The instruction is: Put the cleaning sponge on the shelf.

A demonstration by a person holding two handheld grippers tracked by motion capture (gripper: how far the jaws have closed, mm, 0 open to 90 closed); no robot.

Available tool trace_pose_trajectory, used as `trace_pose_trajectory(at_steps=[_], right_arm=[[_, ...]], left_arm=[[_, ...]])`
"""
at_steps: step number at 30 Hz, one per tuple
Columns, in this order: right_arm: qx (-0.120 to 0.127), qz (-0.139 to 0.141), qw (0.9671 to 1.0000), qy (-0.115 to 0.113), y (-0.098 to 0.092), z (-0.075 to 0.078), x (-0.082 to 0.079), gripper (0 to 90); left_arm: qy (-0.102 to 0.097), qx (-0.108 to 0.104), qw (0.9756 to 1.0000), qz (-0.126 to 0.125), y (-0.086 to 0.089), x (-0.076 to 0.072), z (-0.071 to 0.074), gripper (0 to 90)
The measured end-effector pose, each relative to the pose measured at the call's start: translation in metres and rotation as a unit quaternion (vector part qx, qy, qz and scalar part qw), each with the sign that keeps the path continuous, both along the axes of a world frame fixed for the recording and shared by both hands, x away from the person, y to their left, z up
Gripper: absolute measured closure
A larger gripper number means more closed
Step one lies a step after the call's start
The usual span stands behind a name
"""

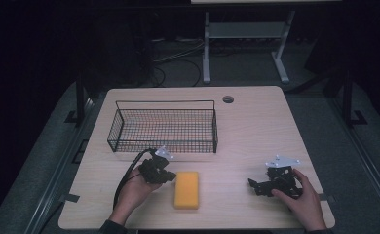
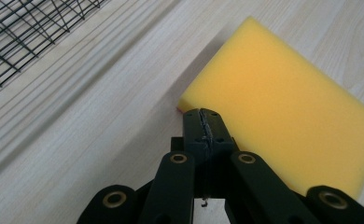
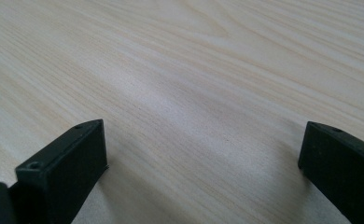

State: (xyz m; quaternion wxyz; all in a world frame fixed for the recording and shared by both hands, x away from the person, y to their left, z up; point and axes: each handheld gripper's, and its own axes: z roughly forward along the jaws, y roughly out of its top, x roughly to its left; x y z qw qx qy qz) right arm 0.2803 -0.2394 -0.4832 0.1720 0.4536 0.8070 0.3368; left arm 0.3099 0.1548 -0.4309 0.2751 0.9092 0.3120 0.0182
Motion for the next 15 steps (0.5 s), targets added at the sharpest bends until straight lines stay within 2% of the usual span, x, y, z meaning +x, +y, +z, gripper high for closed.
trace_pose_trajectory(at_steps=[12,15], right_arm=[[0.0,0.0,1.0,0.0,0.0,0.0,0.0,0.3],[0.0,0.0,1.0,0.0,0.0,0.0,0.0,0.3]], left_arm=[[0.001,-0.002,1.0,-0.006,-0.012,0.004,-0.001,89.6],[0.002,0.002,0.9999,-0.015,-0.016,0.006,-0.001,89.6]])
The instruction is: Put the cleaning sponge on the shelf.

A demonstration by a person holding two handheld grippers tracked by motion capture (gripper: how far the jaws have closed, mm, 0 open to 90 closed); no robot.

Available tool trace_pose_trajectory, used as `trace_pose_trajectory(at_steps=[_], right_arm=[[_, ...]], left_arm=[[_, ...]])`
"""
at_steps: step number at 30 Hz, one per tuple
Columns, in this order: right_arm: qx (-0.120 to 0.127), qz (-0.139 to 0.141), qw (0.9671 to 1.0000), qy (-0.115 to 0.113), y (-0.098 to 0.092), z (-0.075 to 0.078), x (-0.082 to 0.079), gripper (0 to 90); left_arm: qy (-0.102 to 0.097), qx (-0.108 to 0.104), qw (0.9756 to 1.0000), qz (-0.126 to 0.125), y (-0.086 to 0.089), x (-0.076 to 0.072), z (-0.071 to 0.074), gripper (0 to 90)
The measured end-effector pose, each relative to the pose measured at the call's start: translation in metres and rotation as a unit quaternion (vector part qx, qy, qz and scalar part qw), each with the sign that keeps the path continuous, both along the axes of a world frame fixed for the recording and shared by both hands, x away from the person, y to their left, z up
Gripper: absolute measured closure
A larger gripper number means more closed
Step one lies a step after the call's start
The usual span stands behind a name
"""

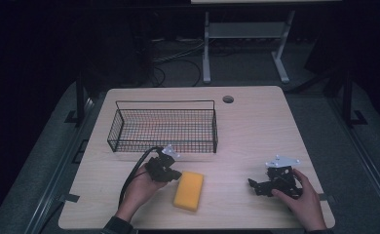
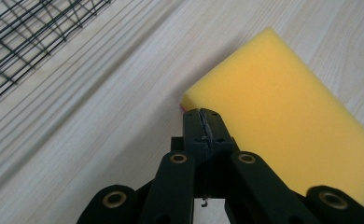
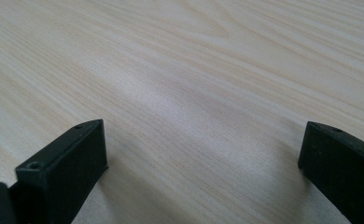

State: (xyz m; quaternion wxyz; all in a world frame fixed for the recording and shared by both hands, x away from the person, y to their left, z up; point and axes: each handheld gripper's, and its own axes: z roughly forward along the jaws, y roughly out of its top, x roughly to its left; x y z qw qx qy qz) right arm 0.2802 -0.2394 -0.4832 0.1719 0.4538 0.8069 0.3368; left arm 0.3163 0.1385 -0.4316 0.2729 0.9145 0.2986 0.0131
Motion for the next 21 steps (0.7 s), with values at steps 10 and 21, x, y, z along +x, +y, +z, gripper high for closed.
trace_pose_trajectory(at_steps=[10,21], right_arm=[[0.0,0.0,1.0,0.0,0.0,0.0,0.0,0.3],[0.0,0.0,1.0,0.0,0.0,0.0,0.0,0.3]], left_arm=[[0.002,-0.001,1.0,-0.009,-0.012,0.004,-0.002,89.6],[0.003,-0.002,0.9998,-0.019,-0.026,0.006,-0.003,89.6]])
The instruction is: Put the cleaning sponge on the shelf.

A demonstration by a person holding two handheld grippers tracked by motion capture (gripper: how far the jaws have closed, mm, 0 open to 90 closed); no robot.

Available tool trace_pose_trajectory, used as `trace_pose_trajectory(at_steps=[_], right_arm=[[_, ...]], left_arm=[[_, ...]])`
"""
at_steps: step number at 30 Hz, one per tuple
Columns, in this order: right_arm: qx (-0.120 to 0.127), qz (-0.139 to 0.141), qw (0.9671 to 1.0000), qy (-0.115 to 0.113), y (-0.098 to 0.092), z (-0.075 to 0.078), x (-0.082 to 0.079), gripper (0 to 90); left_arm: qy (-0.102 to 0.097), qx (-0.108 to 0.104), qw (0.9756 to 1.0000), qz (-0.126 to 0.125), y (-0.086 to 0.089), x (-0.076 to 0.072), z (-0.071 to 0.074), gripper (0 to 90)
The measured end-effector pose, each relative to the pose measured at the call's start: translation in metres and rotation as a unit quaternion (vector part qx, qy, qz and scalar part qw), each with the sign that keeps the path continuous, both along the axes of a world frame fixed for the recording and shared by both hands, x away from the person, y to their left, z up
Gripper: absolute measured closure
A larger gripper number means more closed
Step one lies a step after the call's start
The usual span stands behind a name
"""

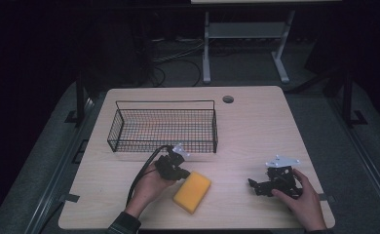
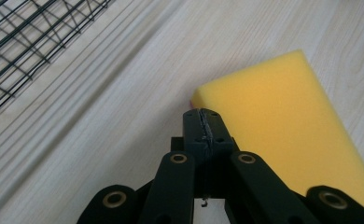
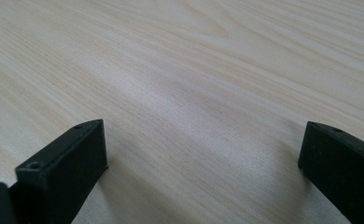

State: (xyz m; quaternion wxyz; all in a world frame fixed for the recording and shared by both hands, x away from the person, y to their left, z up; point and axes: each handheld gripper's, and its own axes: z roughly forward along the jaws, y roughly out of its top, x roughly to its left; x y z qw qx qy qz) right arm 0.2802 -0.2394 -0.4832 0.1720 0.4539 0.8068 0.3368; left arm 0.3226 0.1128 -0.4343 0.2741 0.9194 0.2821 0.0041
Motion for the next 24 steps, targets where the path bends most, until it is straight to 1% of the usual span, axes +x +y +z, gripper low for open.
trace_pose_trajectory(at_steps=[6,8,17,19,22,24], right_arm=[[0.0,0.0,1.0,0.0,0.0,0.0,0.0,0.3],[0.0,0.0,1.0,0.0,0.0,0.0,0.0,0.3],[0.0,0.0,1.0,0.0,0.0,0.0,0.0,0.3],[0.0,0.001,1.0,0.0,0.0,0.0,0.0,0.3],[0.0,0.001,1.0,0.0,0.0,0.0,0.0,0.3],[0.0,0.001,1.0,0.0,0.0,0.0,0.0,0.3]], left_arm=[[0.001,-0.001,1.0,-0.007,-0.008,0.001,-0.001,89.6],[-0.001,0.002,0.9999,-0.014,-0.012,0.002,-0.001,89.6],[0.002,0.002,0.9996,-0.028,-0.025,0.003,-0.002,89.6],[0.002,-0.003,0.9997,-0.026,-0.028,0.002,-0.002,89.6],[0.001,-0.002,0.9995,-0.031,-0.031,0.002,-0.001,89.6],[0.0,-0.005,0.9996,-0.029,-0.031,0.002,-0.001,89.6]])
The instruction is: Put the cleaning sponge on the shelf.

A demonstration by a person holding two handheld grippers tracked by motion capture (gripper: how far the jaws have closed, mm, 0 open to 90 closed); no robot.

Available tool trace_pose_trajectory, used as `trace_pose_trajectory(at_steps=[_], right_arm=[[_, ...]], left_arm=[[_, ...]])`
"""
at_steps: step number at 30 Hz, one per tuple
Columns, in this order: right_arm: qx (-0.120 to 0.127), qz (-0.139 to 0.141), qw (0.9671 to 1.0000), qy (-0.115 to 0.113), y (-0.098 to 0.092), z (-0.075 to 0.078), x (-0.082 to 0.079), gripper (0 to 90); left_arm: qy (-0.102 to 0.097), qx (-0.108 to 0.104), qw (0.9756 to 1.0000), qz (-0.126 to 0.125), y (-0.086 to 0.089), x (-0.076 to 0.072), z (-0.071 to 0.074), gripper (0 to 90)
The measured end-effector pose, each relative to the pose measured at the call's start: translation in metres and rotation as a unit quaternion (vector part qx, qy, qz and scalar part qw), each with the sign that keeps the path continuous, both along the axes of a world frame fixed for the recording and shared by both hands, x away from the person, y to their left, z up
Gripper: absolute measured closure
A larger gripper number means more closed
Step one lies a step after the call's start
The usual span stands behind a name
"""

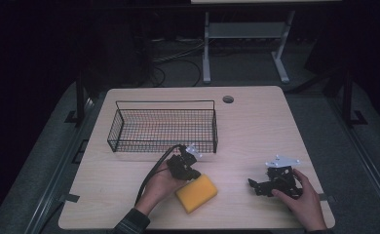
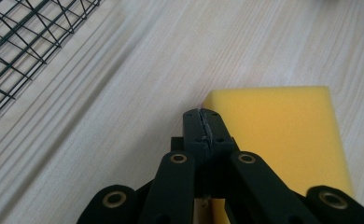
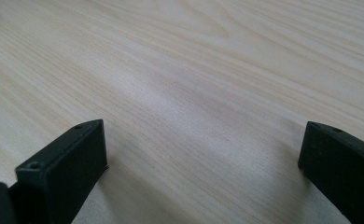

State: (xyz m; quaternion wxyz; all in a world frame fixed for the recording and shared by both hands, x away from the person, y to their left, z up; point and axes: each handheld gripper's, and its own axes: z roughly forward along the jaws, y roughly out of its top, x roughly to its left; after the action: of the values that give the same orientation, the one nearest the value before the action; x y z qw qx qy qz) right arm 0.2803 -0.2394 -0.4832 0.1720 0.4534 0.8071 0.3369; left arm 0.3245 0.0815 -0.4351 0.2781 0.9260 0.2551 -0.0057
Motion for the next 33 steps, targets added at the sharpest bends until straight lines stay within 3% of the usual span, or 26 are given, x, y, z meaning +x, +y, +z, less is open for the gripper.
trace_pose_trajectory(at_steps=[9,15,20,26,29,33], right_arm=[[0.0,0.0,1.0,0.0,0.0,0.0,0.0,0.3],[0.0,0.0,1.0,0.0,0.0,0.0,0.0,0.3],[0.0,0.0,1.0,0.0,0.0,0.0,0.0,0.3],[0.0,0.0,1.0,0.0,0.0,0.0,0.0,0.3],[0.0,0.0,1.0,0.0,0.0,0.0,0.0,0.3],[0.0,0.0,1.0,0.0,0.0,0.0,0.0,0.3]], left_arm=[[0.004,-0.002,0.9999,0.016,0.016,0.0,0.008,80.2],[0.007,-0.005,0.9994,0.035,0.025,-0.002,0.016,57.7],[0.007,-0.007,0.9993,0.035,0.028,-0.009,0.022,40.3],[0.013,-0.005,0.9992,0.038,0.023,-0.017,0.026,25.1],[0.006,0.001,0.9993,0.037,0.019,-0.022,0.028,14.4],[0.001,0.013,0.9994,0.03,0.011,-0.03,0.029,12.4]])
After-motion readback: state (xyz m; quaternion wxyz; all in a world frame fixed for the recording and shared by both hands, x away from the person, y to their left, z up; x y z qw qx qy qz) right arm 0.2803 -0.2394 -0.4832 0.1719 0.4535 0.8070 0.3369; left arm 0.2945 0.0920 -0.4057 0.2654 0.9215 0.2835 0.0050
